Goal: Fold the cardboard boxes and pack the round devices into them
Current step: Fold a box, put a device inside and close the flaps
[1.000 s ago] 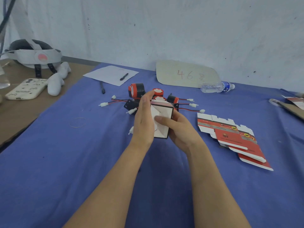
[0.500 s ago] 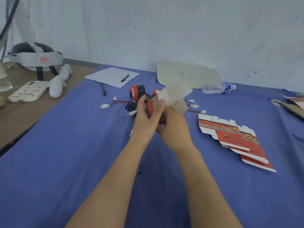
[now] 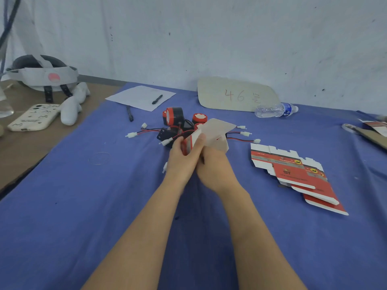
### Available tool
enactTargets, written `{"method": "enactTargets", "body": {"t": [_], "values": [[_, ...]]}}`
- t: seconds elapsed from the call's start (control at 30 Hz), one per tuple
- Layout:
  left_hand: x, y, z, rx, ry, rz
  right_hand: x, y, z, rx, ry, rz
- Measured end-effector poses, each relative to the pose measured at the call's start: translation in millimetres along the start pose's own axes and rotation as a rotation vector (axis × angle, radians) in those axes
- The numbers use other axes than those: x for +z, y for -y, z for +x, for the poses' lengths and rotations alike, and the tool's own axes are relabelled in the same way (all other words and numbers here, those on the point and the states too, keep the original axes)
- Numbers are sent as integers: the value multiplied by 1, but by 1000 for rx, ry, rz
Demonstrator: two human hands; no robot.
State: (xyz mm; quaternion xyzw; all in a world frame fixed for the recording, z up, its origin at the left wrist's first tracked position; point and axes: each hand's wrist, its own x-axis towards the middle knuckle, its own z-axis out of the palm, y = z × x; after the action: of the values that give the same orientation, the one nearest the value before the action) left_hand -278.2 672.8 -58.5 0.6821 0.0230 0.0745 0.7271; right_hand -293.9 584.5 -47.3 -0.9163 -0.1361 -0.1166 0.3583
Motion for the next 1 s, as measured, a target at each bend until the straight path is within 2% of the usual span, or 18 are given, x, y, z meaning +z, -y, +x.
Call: {"method": "enactTargets", "body": {"t": [0.07,0.13,0.17,0.23,0.3,0.37,0.43,0.5,0.57,0.63,0.73,0.77,0.8,0.9,0.93,1.0], "values": [[-1,-1,0,48,17,66,-1,0,1,6,10,-15],[-5,0,2,18,13,57,-2,0,1,-25,-34,1],[-7,0,2,-19,8,2,-2,0,1,-38,-109,29],[-9,2,3,-71,-3,-102,-3,0,2,-41,-370,114],[-9,5,5,-51,-17,-71,-6,-2,3,-25,-626,182],[-9,7,6,-42,-8,-36,-8,-6,6,57,-721,309],[-8,6,5,-50,31,-47,-10,-11,8,221,-551,530],[-8,3,3,-59,44,-67,-9,-17,9,378,-238,754],[-9,1,5,-55,19,-97,-5,-22,10,447,-89,875],[-9,0,4,-29,1,-84,-1,-26,12,369,-88,740],[-6,0,0,12,29,62,2,-31,12,280,-119,283],[-5,-2,-1,22,43,50,3,-34,12,295,-153,271],[-6,-5,-2,31,59,-24,3,-33,11,335,-181,362],[-7,-13,1,33,159,-259,-3,-23,10,471,-164,943],[-6,-14,0,49,182,-240,-5,-18,9,493,-121,997],[-3,-11,-5,97,171,-158,-3,-10,6,494,-24,854]]}}
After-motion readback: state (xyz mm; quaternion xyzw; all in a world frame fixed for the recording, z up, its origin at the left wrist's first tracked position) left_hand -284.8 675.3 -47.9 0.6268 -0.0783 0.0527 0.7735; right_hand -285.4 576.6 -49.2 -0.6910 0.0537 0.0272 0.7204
